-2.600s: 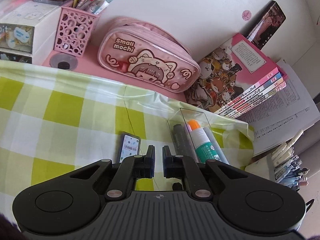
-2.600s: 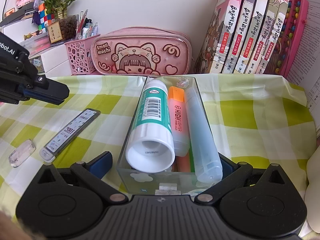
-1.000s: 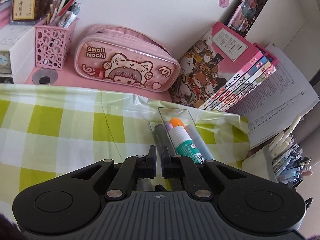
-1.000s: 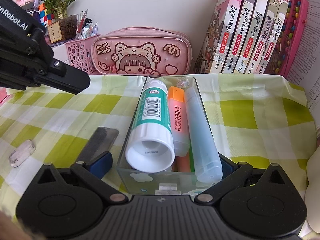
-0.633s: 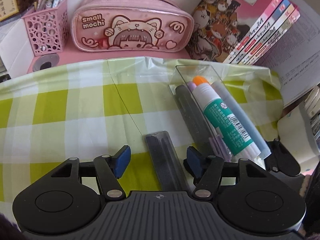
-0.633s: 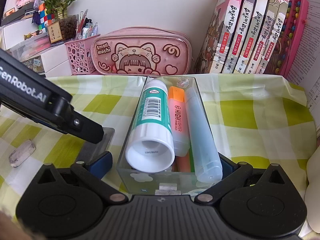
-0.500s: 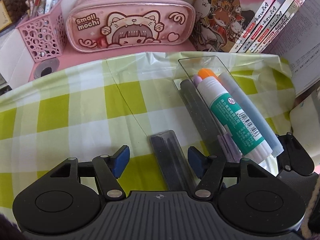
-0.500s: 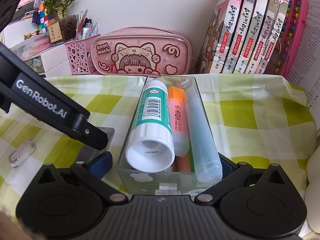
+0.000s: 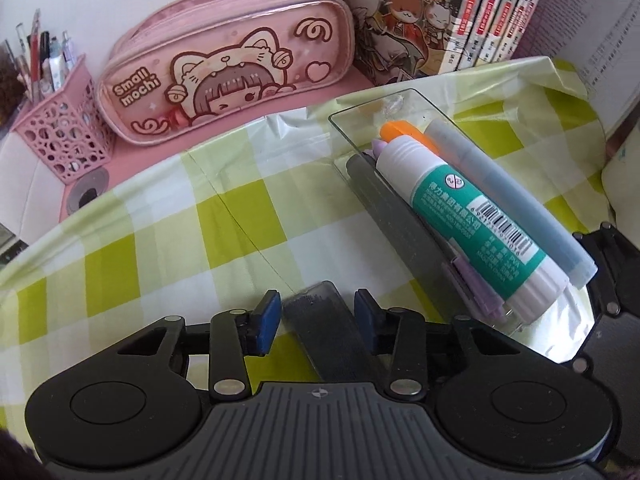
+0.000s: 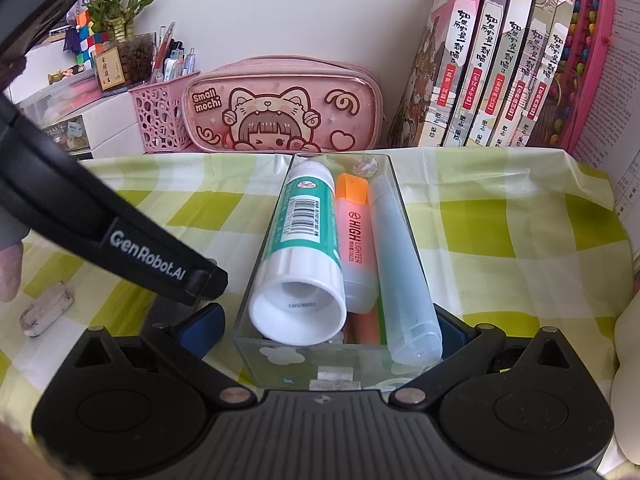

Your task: Organize stationery

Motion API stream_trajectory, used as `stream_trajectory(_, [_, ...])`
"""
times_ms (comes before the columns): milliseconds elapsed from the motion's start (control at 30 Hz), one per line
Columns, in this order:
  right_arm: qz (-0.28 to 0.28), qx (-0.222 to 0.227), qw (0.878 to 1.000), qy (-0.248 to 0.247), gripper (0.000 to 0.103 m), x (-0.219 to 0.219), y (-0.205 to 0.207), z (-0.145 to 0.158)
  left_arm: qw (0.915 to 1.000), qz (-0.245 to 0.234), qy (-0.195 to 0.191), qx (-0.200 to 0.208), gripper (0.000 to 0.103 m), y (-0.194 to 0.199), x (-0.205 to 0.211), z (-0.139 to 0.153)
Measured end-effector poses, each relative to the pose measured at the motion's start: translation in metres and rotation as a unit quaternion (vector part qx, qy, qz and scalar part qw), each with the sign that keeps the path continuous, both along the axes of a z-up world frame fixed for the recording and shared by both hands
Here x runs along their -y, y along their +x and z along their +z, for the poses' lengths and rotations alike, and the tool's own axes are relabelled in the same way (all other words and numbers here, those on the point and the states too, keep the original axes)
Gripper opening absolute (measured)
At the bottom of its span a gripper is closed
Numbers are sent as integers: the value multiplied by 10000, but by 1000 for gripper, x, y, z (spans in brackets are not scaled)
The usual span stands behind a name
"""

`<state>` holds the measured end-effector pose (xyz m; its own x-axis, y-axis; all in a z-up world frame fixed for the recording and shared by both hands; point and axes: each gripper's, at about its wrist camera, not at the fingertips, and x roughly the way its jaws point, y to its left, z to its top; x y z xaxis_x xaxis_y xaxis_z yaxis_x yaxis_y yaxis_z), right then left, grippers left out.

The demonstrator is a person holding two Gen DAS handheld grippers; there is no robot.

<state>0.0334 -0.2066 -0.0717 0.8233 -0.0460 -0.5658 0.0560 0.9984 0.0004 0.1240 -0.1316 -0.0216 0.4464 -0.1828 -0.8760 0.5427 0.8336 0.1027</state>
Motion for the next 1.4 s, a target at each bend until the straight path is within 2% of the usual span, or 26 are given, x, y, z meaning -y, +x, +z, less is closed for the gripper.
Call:
stream_trajectory(200, [1, 15, 10000, 38, 101, 2, -1, 0, 9943, -254, 819, 637, 37, -1, -15, -2])
stream_trajectory(300, [0, 16, 10000, 38, 101, 2, -1, 0, 9925, -102, 955, 758, 37, 6, -30, -2])
stream_trajectory(367, [0, 14, 10000, 32, 101, 1, -1, 0, 9943, 78, 809, 689, 40, 9, -41, 0])
stream_trajectory(433, [0, 16, 10000, 36, 101, 1, -1, 0, 9964, 232, 591, 554, 52, 8, -47, 3])
stream_trajectory(467, [0, 16, 10000, 35, 101, 1, -1, 0, 9971, 268, 490, 512, 62, 7, -50, 4])
stream_trajectory(500, [0, 15, 10000, 33, 101, 1, -1, 0, 9975, 293, 399, 497, 66, 4, -52, 6])
stream_trajectory(833, [-4, -1, 10000, -9, 101, 1, 0, -1, 9977, 624, -253, -109, 63, -10, -71, 10])
stream_trajectory(1033, [-4, -1, 10000, -10, 101, 0, 0, -1, 9934, 859, -657, -375, 44, -12, -85, 4])
stream_trajectory(1100, [-3, 1, 10000, -9, 101, 1, 0, -1, 9925, 941, -723, -297, 34, -13, -89, 3])
stream_trajectory(1233, [-3, 1, 10000, -10, 101, 1, 0, -1, 9888, 1117, -940, -294, 28, -12, -97, 3])
stream_trajectory(1267, [-3, -1, 10000, -15, 101, 1, 0, -1, 9880, 1145, -993, -298, 21, -12, -99, 3])
stream_trajectory(1300, [-3, -3, 10000, -19, 101, 1, 0, -1, 9872, 1159, -1053, -312, 5, -13, -100, 3])
stream_trajectory(1400, [-3, -3, 10000, -19, 101, 0, 0, -1, 9821, 1245, -1342, -436, 2, -13, -104, 3])
